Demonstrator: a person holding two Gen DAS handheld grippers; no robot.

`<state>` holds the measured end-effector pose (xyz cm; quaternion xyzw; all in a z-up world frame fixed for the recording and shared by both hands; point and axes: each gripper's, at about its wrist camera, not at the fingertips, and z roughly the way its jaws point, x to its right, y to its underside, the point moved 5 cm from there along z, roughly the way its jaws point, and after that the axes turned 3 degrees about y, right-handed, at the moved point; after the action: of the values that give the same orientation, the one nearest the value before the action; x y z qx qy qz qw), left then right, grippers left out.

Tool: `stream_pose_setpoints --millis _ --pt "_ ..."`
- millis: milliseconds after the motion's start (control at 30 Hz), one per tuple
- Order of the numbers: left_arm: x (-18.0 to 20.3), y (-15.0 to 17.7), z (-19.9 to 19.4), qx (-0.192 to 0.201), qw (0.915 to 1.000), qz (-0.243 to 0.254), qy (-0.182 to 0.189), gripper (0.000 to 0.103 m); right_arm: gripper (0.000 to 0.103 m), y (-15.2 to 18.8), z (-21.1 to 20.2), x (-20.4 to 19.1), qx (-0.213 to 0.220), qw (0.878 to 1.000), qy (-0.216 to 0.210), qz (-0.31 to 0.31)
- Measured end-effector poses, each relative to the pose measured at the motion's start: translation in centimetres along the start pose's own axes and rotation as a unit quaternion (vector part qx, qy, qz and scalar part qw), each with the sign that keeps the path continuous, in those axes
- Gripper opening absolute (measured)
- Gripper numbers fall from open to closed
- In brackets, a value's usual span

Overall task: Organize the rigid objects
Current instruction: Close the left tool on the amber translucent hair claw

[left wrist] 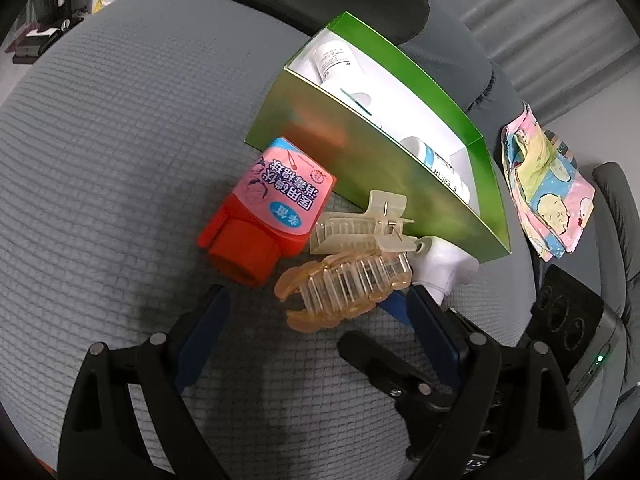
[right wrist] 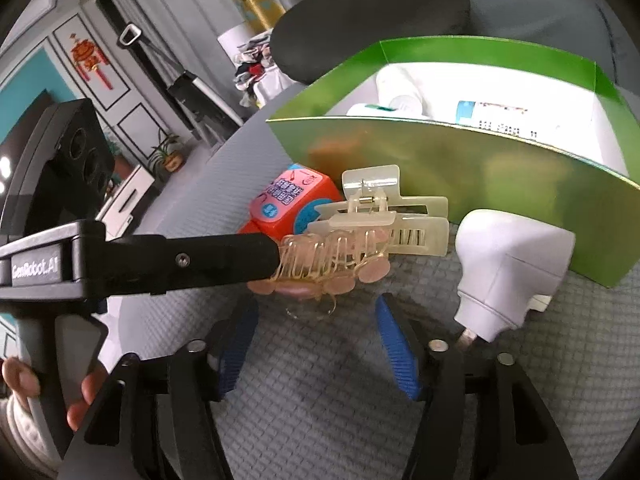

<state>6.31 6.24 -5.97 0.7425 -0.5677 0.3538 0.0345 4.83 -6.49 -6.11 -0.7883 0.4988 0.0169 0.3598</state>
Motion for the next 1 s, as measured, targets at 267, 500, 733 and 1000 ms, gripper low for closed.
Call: stream_pose_setpoints --millis 267,500,733,1000 --pt "-0.2 -0.4 0.5 -0.011 0.9998 -0.013 0.013 0.087 0.068 -1.3 1.0 -0.8 0.002 1.000 -0.021 -0.017" --pt "0.2 -0.4 0.6 -0.018 0.9993 -0.018 0.026 0.077 0.072 -1.9 1.4 -1.4 0.010 0.999 -0.023 -0.025" --pt "-0.2 -0.2 0.8 -0.026 0.9990 -0.030 0.022 0.067 0.056 -1.5 1.3 -1.0 0.015 0.999 -0.030 -0.016" --pt "0.1 1.0 -0.8 -0.024 0.9992 -0.018 0.025 0.066 0.047 -0.3 0.2 -1.4 0.024 0.999 -0.016 -0.014"
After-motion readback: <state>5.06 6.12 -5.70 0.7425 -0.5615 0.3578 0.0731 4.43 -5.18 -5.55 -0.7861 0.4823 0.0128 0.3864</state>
